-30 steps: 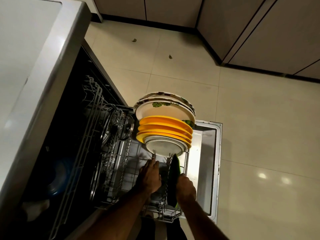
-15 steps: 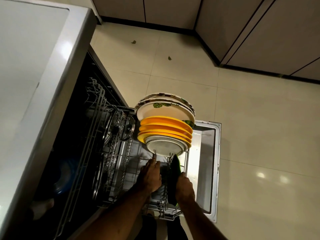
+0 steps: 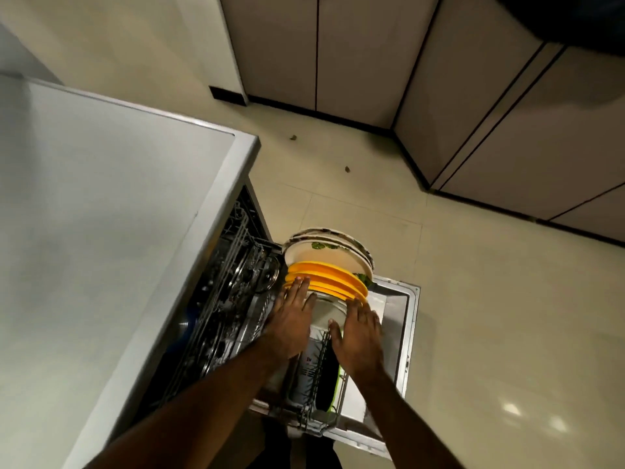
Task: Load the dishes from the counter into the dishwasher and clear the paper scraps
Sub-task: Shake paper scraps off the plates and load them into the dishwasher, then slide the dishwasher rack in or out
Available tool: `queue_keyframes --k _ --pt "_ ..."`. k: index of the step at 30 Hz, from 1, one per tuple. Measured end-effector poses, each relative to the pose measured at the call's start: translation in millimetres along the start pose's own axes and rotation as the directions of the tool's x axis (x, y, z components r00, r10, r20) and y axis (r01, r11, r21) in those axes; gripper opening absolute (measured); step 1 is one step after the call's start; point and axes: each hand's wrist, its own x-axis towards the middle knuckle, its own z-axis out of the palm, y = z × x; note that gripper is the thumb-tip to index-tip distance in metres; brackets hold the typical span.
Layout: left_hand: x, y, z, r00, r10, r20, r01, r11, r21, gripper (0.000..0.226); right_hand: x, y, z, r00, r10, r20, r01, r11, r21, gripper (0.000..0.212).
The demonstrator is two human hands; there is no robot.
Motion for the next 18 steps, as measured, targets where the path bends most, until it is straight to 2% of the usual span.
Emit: queue_keyframes --k 5,9,15,18 --pt "-40 -15 -84 0.989 -0.092 -0.120 0.095 0.995 0.023 0.083 -1 -29 -87 0.991 -0.125 -0.050 0.125 0.992 -0.008 0.084" --pt "-92 -23 -142 0.960 -0.185 -0.209 0.184 0.983 -0.024 0.090 -12 -64 -143 0.961 -0.262 -0.090 0.261 0.965 -0.021 0.085" --pt "-175 -48 -182 0.887 -0.326 -0.328 0.310 0.945 -0.100 0.093 -37 -130 -199 0.884 -0.462 -0.069 0.464 0.886 0.004 0.095" --pt "-228 -68 -185 0.813 -0.420 -0.403 0.399 0.906 -0.140 0.093 -57 -175 -213 0.830 -0.557 -0.030 0.557 0.830 0.007 0.095"
